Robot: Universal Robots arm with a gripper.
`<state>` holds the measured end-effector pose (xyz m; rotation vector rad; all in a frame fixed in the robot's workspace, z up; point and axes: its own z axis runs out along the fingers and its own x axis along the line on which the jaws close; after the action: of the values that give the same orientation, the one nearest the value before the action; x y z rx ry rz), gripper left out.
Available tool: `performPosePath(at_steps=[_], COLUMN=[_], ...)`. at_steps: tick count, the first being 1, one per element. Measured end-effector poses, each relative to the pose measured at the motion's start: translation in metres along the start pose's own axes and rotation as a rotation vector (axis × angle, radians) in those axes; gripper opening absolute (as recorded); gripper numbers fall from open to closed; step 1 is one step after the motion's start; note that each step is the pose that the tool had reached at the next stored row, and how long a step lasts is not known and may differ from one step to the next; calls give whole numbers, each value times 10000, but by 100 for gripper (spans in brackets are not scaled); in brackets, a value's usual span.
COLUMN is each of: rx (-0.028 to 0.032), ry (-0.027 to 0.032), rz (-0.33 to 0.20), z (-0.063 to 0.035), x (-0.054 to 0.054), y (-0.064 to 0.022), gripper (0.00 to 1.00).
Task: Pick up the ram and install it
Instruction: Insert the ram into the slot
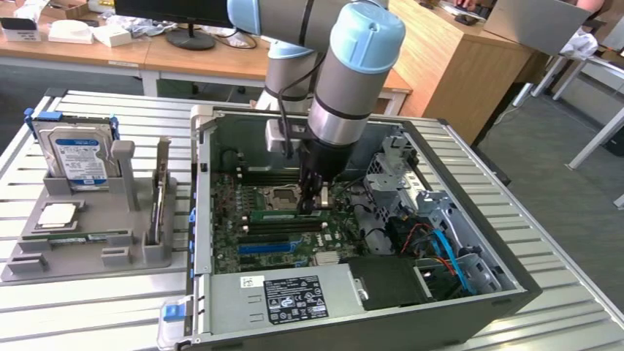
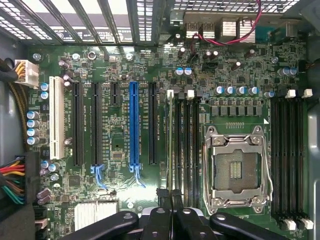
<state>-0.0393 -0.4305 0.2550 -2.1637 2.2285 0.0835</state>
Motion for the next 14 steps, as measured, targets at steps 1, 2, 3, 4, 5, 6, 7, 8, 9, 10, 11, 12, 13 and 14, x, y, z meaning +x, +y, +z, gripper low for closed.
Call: performPosePath(at_steps=[1,2,3,4,5,6,7,8,9,10,11,12,13,14], rx=[-1,-1,-1,-1,-1,-2,-1,-1,-1,-2,-1,-1,-1,-1], ry=[1,2,2,2,2,2,1,2,2,3,3,2,2,2], rz=[0,0,0,0,0,0,0,0,0,0,0,0,0,0], z=[5,12,19,26,33,41,49,54,58,62,66,71,76,80], x=[1,1,2,2,3,3,4,4,5,5,5,5,5,6], y=[0,0,0,0,0,0,-1,0,0,-1,-1,-1,-1,-1], gripper=[11,11,11,11,11,11,11,11,11,11,11,11,11,11])
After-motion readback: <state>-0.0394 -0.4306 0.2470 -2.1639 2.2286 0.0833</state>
